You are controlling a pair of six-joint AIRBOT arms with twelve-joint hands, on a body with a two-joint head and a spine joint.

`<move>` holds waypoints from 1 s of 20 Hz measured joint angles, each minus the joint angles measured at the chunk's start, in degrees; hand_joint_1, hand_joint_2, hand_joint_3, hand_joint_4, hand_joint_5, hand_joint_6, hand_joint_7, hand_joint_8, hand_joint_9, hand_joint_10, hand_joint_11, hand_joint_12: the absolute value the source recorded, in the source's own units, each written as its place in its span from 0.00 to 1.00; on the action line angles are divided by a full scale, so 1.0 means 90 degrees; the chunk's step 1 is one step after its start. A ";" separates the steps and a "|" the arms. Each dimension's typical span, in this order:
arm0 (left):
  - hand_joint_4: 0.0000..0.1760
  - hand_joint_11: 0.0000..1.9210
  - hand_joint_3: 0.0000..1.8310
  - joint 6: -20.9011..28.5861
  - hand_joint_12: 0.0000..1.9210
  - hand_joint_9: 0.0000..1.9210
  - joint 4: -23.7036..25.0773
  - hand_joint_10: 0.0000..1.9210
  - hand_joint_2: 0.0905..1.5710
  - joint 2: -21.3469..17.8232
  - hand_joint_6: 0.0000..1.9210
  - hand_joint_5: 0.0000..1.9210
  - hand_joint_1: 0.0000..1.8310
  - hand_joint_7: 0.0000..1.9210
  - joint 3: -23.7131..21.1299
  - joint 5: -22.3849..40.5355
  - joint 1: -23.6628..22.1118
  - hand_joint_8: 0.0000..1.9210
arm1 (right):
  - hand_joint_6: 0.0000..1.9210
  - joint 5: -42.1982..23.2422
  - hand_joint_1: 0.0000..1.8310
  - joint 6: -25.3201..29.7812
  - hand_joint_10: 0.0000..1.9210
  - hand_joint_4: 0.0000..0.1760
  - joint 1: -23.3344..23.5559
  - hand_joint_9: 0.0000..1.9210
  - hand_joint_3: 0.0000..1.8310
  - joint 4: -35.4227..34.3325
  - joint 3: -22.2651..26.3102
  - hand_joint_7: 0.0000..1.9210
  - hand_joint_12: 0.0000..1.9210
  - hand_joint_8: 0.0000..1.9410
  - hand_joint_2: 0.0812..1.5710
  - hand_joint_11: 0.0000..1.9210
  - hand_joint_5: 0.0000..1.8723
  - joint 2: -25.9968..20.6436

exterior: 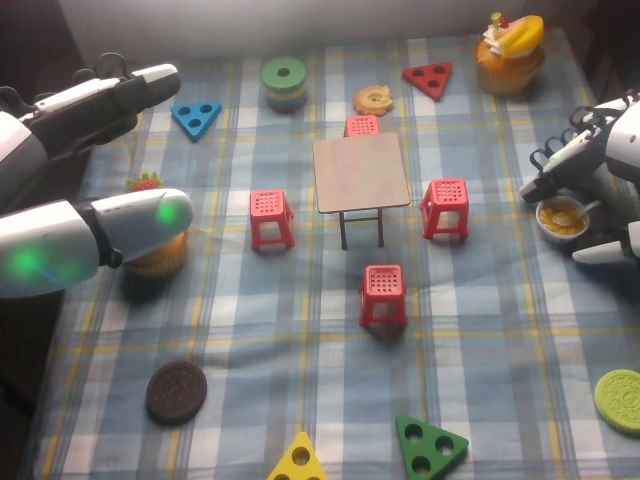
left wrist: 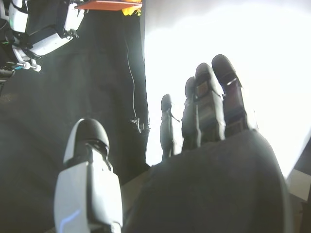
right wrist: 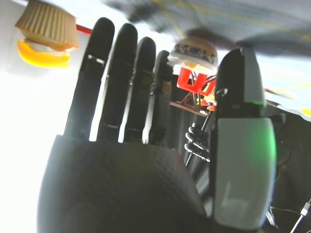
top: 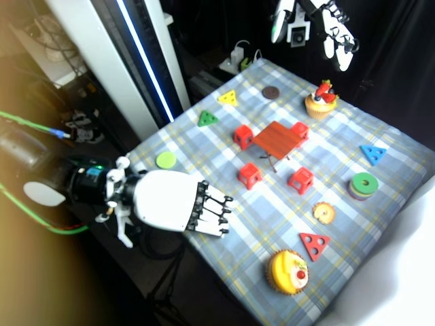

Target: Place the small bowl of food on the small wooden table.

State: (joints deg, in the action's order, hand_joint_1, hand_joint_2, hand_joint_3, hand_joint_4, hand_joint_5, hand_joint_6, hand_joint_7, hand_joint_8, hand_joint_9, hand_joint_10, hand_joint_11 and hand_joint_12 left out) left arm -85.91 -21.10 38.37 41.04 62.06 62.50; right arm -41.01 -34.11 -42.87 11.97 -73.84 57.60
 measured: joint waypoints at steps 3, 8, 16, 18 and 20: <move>0.99 0.01 0.00 0.0002 0.38 0.16 -0.0017 0.00 0.64 0.0000 0.00 0.16 0.26 0.14 0.0000 0.0000 0.0000 0.00 | 0.42 -0.0010 0.64 0.0029 0.00 0.00 0.0027 0.52 0.00 0.0012 0.0000 0.54 0.52 0.00 0.66 0.29 0.56 0.0000; 0.96 0.00 0.00 0.0002 0.37 0.15 -0.0051 0.00 0.64 0.0000 0.00 0.17 0.26 0.14 0.0002 -0.0002 0.0007 0.00 | 0.36 0.0007 0.67 0.0029 0.01 0.00 0.0061 0.55 0.00 0.0017 0.0000 0.58 0.65 0.31 0.66 0.25 0.61 0.0002; 1.00 0.00 0.00 0.0002 0.40 0.16 -0.0056 0.00 0.63 0.0000 0.00 0.16 0.27 0.16 0.0002 -0.0027 0.0007 0.00 | 0.11 -0.0287 0.69 0.0029 0.20 0.00 0.0138 0.62 0.00 0.0027 0.0107 0.62 0.78 0.38 0.64 0.35 0.70 0.0002; 1.00 0.01 0.00 0.0000 0.41 0.17 -0.0073 0.00 0.62 0.0000 0.00 0.15 0.29 0.16 0.0002 -0.0041 0.0007 0.00 | 0.05 -0.0532 0.70 0.0058 0.45 0.00 0.0199 0.51 0.00 0.0061 0.0148 0.57 0.82 0.53 0.65 0.33 0.72 0.0017; 1.00 0.00 0.00 0.0000 0.41 0.17 -0.0068 0.00 0.62 0.0000 0.00 0.15 0.29 0.16 0.0005 -0.0049 0.0007 0.00 | 0.30 -0.0644 0.70 0.0066 0.46 0.00 0.0362 0.51 0.00 0.0104 0.0177 0.57 0.78 0.53 0.67 0.36 0.58 0.0041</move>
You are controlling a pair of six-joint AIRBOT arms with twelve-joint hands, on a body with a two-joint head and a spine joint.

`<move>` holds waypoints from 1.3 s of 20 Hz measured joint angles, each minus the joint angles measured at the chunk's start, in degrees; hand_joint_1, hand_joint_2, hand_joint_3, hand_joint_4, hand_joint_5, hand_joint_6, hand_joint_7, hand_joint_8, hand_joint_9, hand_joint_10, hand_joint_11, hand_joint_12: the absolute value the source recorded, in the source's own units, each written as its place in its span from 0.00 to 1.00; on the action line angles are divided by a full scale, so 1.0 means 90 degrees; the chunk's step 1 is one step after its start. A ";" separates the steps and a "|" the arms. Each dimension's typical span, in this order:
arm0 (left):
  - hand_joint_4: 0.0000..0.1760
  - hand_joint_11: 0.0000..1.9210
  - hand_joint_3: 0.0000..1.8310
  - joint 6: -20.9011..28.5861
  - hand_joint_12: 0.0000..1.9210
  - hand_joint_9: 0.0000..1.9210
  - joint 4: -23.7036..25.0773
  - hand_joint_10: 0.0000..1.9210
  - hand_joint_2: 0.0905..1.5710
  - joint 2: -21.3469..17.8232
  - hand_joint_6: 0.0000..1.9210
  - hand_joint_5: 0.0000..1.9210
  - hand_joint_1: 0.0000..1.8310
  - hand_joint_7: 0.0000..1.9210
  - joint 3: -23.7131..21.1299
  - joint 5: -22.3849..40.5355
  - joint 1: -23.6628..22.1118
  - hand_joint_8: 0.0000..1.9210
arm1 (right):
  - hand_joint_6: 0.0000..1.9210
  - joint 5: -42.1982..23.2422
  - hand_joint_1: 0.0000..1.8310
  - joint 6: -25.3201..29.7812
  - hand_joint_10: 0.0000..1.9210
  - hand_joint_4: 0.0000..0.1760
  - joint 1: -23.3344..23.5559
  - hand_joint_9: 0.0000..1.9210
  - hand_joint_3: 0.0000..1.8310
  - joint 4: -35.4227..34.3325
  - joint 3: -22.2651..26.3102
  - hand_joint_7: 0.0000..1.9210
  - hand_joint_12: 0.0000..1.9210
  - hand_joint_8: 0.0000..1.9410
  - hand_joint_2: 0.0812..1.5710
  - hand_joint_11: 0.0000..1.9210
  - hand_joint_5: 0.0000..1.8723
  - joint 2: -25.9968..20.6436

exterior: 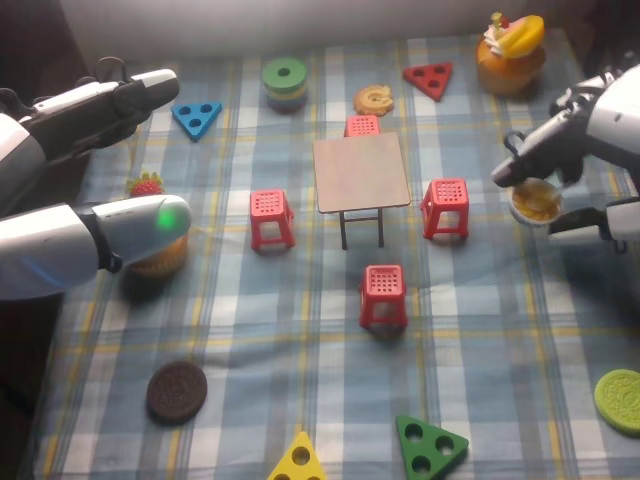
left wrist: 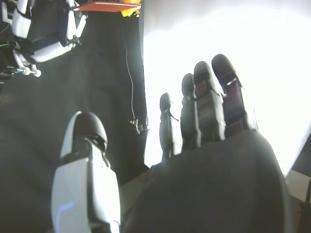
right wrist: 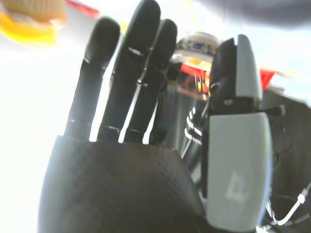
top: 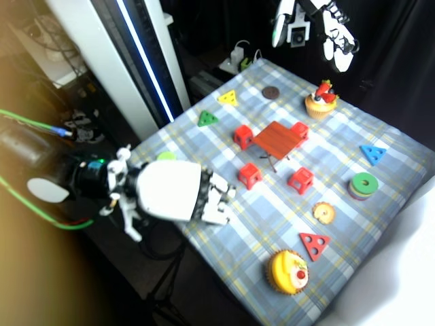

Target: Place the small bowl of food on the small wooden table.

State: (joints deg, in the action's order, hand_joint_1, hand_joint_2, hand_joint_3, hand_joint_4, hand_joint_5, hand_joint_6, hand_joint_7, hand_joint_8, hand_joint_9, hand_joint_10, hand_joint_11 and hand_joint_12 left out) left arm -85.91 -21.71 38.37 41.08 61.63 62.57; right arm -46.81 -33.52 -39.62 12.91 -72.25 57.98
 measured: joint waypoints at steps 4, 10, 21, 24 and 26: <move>0.97 0.00 0.00 0.0002 0.41 0.17 -0.0015 0.00 0.63 0.0007 0.00 0.15 0.29 0.15 0.0032 -0.0024 0.0000 0.00 | 0.49 -0.0041 0.63 0.0005 0.63 0.00 0.0415 0.45 0.00 0.0041 -0.0070 0.53 0.87 0.40 0.69 0.36 0.53 0.0243; 0.85 0.00 0.00 0.0000 0.40 0.16 -0.0002 0.00 0.62 0.0036 0.00 0.16 0.31 0.15 0.0051 -0.0041 0.0000 0.00 | 0.38 0.0007 0.68 0.0019 0.39 0.00 0.0962 0.56 0.00 0.0551 -0.0143 0.58 0.73 0.45 0.66 0.42 0.58 0.0612; 0.84 0.00 0.00 0.0002 0.34 0.15 0.0049 0.00 0.62 0.0129 0.00 0.16 0.30 0.14 0.0117 -0.0277 -0.0034 0.00 | 0.09 0.0053 0.69 0.0022 0.33 0.00 0.1484 0.41 0.01 0.0896 -0.0226 0.48 0.79 0.61 0.66 0.06 0.73 0.0874; 0.87 0.00 0.00 0.0002 0.33 0.15 0.0056 0.00 0.62 0.0129 0.00 0.15 0.32 0.13 0.0143 -0.0328 -0.0049 0.00 | 0.24 0.0102 0.69 0.0027 0.26 0.00 0.1537 0.42 0.00 0.0942 -0.0306 0.56 0.71 0.43 0.64 0.10 0.69 0.1049; 0.88 0.00 0.00 0.0002 0.33 0.15 0.0049 0.00 0.62 0.0129 0.00 0.15 0.31 0.14 0.0143 -0.0323 -0.0049 0.00 | 0.28 0.0124 0.69 0.0029 0.19 0.19 0.1600 0.52 0.00 0.0947 -0.0350 0.62 0.65 0.33 0.63 0.15 0.66 0.1132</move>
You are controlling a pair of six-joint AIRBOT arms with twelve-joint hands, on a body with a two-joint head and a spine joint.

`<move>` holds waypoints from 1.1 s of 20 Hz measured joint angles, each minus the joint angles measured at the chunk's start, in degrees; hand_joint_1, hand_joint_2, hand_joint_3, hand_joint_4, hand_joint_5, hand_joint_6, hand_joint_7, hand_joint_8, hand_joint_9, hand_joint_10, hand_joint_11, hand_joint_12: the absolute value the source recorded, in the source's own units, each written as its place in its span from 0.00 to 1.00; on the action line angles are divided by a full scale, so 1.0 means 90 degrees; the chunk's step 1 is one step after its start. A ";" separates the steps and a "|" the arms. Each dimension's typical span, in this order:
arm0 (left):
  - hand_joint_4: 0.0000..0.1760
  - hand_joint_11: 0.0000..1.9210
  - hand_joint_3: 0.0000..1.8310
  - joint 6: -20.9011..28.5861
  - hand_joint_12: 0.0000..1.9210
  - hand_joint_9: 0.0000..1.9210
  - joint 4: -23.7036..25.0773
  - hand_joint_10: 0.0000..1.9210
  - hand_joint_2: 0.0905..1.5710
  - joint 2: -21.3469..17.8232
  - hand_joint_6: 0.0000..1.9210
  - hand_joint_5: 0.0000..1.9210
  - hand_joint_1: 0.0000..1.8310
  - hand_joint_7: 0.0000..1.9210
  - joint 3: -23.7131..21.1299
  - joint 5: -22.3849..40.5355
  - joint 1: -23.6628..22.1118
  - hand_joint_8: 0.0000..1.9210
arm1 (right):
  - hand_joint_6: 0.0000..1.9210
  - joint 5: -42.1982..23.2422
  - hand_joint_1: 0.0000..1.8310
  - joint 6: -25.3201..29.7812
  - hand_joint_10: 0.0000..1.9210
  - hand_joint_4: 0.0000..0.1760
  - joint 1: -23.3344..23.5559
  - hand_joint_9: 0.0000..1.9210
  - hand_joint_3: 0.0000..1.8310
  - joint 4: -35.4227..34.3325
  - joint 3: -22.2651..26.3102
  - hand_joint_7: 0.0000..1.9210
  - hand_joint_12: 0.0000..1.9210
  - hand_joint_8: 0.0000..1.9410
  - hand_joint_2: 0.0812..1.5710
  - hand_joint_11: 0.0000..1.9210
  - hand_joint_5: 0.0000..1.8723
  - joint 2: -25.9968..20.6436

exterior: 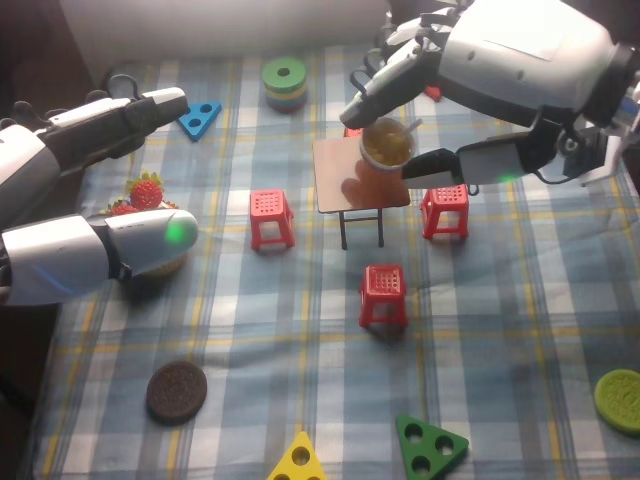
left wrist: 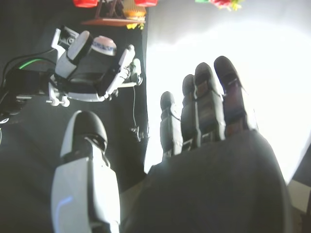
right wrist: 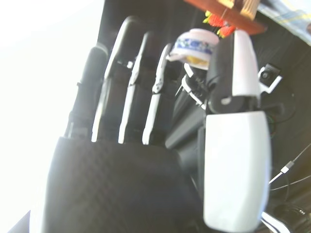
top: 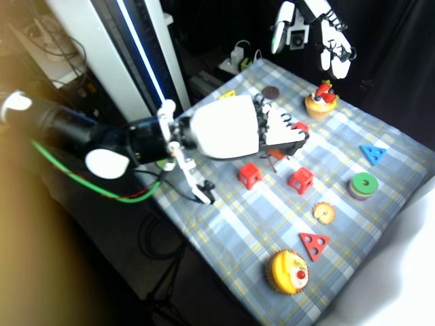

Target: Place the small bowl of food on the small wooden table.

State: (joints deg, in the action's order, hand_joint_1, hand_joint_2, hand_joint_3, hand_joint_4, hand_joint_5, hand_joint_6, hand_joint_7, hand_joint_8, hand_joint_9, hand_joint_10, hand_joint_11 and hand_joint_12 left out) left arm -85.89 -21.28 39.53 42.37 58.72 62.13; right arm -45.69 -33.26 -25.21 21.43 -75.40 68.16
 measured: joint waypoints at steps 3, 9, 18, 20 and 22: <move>0.83 0.00 0.00 0.0000 0.39 0.16 0.0005 0.00 0.62 0.0000 0.00 0.17 0.30 0.15 0.0000 -0.0002 0.0000 0.00 | 0.31 0.0163 0.69 -0.0002 0.13 0.00 0.0080 0.64 0.00 0.0085 -0.0078 0.71 0.60 0.19 0.62 0.28 0.63 0.0126; 0.81 0.00 0.00 0.0000 0.39 0.18 0.0007 0.00 0.63 0.0000 0.00 0.17 0.26 0.15 0.0000 -0.0015 -0.0032 0.00 | 0.22 0.0301 0.69 0.0073 0.13 0.10 0.0153 0.56 0.00 0.0223 -0.0165 0.58 0.76 0.41 0.63 0.14 0.69 0.0255; 0.73 0.00 0.00 0.0002 0.37 0.20 0.0019 0.00 0.63 0.0034 0.00 0.17 0.32 0.17 0.0041 -0.0049 -0.0068 0.00 | 0.08 0.0401 0.75 0.0124 0.10 0.00 0.0214 0.48 0.00 0.0364 -0.0165 0.62 0.63 0.33 0.63 0.05 0.50 0.0299; 0.68 0.00 0.00 0.0002 0.37 0.20 0.0019 0.00 0.64 0.0034 0.00 0.18 0.32 0.17 0.0041 -0.0046 -0.0068 0.00 | 0.01 0.0425 0.75 0.0124 0.05 0.00 0.0245 0.52 0.00 0.0376 -0.0165 0.62 0.58 0.32 0.62 0.12 0.50 0.0299; 0.72 0.00 0.00 0.0002 0.37 0.20 0.0022 0.00 0.64 0.0034 0.00 0.18 0.33 0.16 0.0041 -0.0046 -0.0068 0.00 | 0.00 0.0447 0.75 0.0121 0.02 0.00 0.0282 0.55 0.00 0.0415 -0.0170 0.66 0.52 0.27 0.61 0.11 0.49 0.0299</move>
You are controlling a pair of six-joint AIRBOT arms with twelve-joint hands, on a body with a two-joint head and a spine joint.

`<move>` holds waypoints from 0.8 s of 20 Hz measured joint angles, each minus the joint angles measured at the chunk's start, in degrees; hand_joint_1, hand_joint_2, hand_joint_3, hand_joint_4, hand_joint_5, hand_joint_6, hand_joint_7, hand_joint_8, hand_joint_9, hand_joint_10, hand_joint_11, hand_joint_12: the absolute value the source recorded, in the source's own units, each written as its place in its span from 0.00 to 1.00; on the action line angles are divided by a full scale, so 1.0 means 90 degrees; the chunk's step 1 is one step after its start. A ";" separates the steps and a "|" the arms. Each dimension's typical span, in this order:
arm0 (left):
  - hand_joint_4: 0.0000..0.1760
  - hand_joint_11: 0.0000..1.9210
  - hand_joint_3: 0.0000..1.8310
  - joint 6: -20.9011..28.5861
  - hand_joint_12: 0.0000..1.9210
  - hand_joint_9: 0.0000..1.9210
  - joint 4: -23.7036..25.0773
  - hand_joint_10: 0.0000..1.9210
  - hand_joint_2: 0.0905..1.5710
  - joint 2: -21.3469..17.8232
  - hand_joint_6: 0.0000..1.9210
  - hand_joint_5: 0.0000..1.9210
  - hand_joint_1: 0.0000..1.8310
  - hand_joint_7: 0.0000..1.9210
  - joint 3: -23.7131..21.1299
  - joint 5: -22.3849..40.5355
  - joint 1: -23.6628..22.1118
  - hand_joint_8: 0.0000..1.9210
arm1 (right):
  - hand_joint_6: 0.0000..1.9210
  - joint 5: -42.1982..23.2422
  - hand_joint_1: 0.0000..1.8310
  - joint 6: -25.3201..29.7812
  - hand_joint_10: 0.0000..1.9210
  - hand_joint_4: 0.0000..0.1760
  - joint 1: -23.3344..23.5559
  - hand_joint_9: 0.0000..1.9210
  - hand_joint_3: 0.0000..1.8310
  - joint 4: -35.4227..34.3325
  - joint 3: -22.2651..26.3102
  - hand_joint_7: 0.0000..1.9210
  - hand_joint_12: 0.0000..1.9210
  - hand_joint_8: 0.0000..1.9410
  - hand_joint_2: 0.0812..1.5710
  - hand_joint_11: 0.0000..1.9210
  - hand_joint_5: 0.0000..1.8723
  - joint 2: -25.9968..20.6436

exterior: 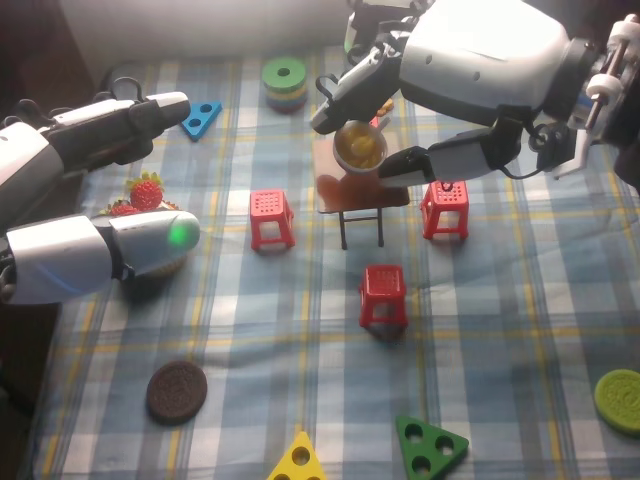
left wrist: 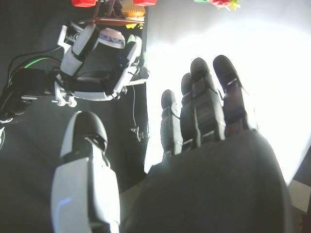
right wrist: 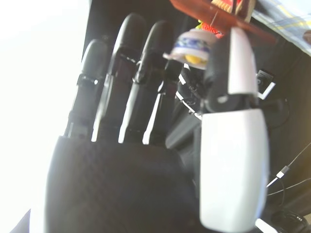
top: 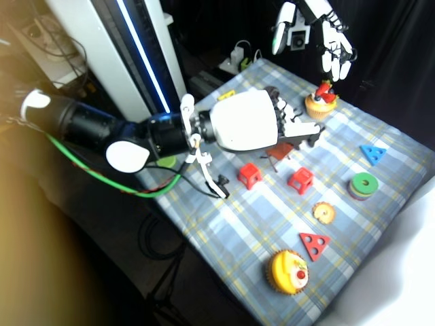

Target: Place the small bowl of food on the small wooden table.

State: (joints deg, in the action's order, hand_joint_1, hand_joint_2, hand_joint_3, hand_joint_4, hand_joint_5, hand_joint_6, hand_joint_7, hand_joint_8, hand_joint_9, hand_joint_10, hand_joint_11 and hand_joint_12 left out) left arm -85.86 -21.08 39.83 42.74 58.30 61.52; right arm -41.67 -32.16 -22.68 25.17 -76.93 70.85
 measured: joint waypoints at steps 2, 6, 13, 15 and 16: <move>0.69 0.00 0.00 0.0002 0.37 0.19 -0.0002 0.00 0.64 0.0000 0.00 0.18 0.33 0.16 0.0000 0.0000 0.0000 0.00 | 0.00 0.0002 0.76 0.0002 0.01 0.00 0.0002 0.57 0.00 0.0015 0.0000 0.66 0.59 0.25 0.61 0.12 0.50 0.0000; 0.73 0.00 0.00 0.0022 0.37 0.19 0.0000 0.00 0.64 0.0000 0.00 0.18 0.32 0.16 0.0000 0.0002 -0.0010 0.00 | 0.00 0.0022 0.76 0.0002 0.00 0.00 0.0024 0.58 0.00 0.0024 0.0000 0.66 0.57 0.26 0.61 0.09 0.48 0.0000; 0.67 0.00 0.00 0.0027 0.40 0.21 0.0000 0.00 0.66 0.0000 0.00 0.19 0.31 0.17 0.0000 0.0000 -0.0012 0.00 | 0.00 0.0019 0.60 0.0005 0.00 0.32 0.0036 0.33 0.00 0.0019 0.0000 0.30 0.49 0.00 0.57 0.17 0.26 0.0000; 0.64 0.00 0.00 0.0039 0.41 0.21 0.0000 0.00 0.65 0.0000 0.00 0.19 0.33 0.17 0.0000 -0.0002 -0.0010 0.00 | 0.00 0.0019 0.58 0.0002 0.00 0.43 0.0036 0.29 0.00 0.0022 0.0000 0.27 0.56 0.00 0.56 0.11 0.22 0.0000; 0.61 0.00 0.00 0.0041 0.41 0.21 0.0000 0.00 0.65 0.0000 0.00 0.19 0.33 0.17 0.0000 0.0000 -0.0010 0.00 | 0.00 0.0019 0.56 0.0005 0.00 0.45 0.0036 0.29 0.00 0.0019 0.0000 0.27 0.57 0.00 0.56 0.10 0.21 0.0000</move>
State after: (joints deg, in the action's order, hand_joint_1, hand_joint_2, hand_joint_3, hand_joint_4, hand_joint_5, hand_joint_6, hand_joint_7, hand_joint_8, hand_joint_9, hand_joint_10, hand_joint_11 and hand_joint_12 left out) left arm -85.49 -21.08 39.83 42.74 58.30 61.43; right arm -41.50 -32.12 -22.35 25.34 -76.93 70.85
